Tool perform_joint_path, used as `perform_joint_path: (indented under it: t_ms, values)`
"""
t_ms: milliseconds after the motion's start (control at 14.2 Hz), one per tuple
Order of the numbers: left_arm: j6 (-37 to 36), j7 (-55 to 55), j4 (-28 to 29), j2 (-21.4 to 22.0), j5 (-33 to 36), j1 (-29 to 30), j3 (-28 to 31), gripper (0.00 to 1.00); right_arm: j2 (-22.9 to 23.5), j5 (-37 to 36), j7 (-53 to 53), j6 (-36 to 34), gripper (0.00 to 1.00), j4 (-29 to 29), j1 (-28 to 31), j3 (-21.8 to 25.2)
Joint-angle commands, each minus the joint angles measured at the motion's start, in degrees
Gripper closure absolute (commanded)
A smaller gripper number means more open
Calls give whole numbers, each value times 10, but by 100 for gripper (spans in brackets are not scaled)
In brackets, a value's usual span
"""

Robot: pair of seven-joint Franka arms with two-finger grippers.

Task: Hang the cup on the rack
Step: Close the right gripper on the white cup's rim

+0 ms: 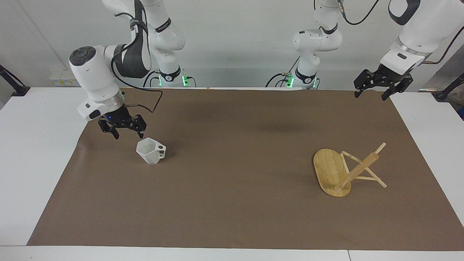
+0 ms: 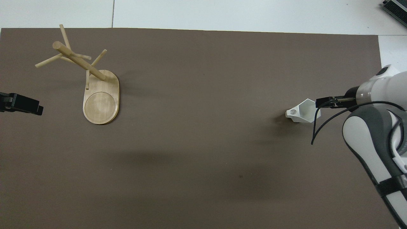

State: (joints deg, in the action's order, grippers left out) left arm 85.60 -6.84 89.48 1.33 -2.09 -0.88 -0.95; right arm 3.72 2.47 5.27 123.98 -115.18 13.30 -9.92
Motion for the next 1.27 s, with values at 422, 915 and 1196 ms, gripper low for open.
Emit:
perform_joint_path:
  t_ms: [422,915,1196]
  values:
    - [3,-3,17,15,11,7,-5,0,26,11,-8,91,0,-59,8,-5]
    - [4,-3,17,15,11,7,-5,0,33,11,-9,91,40,-59,8,-5]
    - [3,-3,17,15,11,6,-5,0,35,11,-8,90,100,-54,7,-5]
